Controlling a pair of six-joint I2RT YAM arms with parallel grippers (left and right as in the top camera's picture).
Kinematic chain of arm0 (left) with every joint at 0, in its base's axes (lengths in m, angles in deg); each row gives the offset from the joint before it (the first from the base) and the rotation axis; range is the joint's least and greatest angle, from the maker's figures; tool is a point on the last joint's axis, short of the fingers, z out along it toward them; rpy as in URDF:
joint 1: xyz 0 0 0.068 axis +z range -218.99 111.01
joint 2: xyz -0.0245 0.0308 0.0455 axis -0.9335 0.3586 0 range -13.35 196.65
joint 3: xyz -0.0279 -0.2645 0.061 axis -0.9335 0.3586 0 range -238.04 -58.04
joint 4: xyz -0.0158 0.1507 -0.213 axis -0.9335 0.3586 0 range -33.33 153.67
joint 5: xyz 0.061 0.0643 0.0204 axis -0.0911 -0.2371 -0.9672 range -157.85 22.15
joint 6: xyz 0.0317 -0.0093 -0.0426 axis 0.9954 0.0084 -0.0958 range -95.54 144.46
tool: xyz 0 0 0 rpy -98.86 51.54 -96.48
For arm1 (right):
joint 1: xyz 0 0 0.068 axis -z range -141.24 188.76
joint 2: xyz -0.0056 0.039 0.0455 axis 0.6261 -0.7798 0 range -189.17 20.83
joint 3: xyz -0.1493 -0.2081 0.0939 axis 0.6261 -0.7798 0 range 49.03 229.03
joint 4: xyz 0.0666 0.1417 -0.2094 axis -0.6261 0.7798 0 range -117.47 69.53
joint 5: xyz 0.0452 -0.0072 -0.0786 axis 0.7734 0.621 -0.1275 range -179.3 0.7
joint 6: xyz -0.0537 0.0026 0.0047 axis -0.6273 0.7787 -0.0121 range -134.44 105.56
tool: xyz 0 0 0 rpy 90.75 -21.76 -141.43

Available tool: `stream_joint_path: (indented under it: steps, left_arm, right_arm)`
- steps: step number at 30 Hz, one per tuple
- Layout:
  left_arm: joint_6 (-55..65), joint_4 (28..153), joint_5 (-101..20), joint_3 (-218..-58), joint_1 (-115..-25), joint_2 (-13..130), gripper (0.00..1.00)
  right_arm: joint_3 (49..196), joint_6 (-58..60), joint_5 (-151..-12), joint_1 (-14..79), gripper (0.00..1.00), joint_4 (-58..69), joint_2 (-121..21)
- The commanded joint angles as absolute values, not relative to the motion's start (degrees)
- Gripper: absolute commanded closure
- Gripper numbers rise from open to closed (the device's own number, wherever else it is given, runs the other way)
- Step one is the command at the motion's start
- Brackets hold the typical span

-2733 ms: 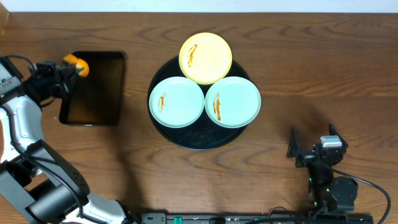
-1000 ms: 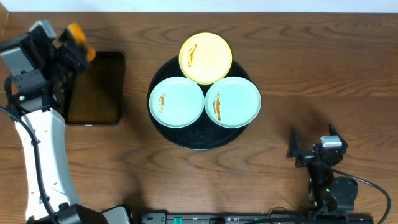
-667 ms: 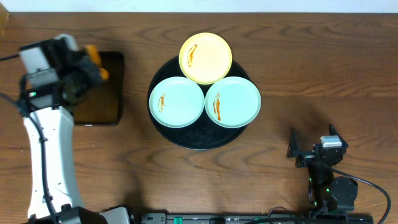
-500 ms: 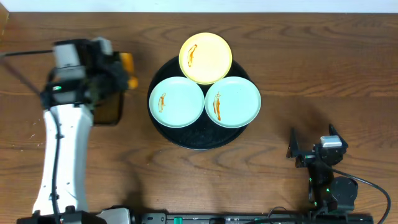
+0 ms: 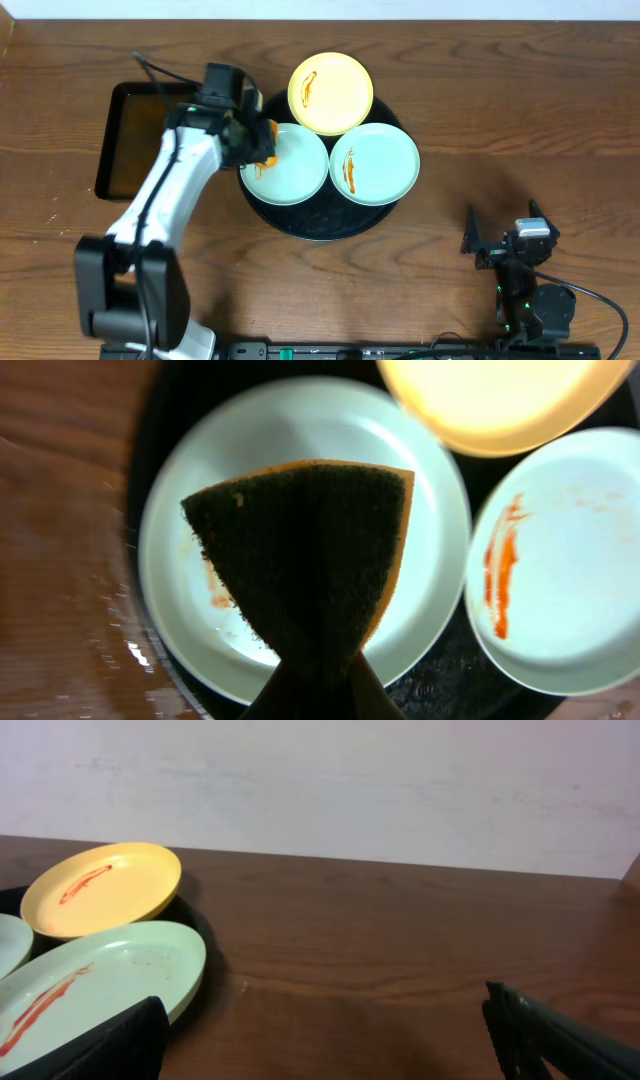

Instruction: Clean dirty plates on tray and stack at the side

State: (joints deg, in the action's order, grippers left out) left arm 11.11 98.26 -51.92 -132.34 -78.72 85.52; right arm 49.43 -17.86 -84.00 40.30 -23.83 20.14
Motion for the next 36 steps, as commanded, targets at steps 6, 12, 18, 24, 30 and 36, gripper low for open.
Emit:
stream_joint_path:
  steps: [6, 12, 18, 24, 30, 36]
  left_arm:
    - [8.6, 95.9, -53.0, -132.1, -82.8, 91.1, 0.93]
    - [7.8, 95.2, -53.0, -132.1, -83.3, 95.0, 0.93]
    - [7.6, 95.5, -53.0, -132.1, -83.3, 96.7, 0.93]
    - [7.6, 95.2, -53.8, -132.1, -83.3, 96.8, 0.92]
    - [7.6, 95.2, -54.0, -132.1, -83.3, 96.8, 0.75]
    - [8.1, 95.2, -54.0, -132.3, -83.3, 96.3, 0.7]
  right_arm:
    - [49.3, -18.4, -84.3, 39.7, 0.01, -23.6, 20.4]
    - [49.3, -18.4, -84.3, 39.7, 0.01, -23.6, 20.4]
    - [49.3, -18.4, -84.3, 39.7, 0.01, -23.6, 20.4]
    - [49.3, -19.3, -86.1, 39.7, 0.01, -23.9, 20.4]
    - [49.3, -19.2, -82.3, 39.7, 0.01, -24.9, 20.4]
    - [49.3, -19.1, -71.5, 39.7, 0.01, -26.5, 20.4]
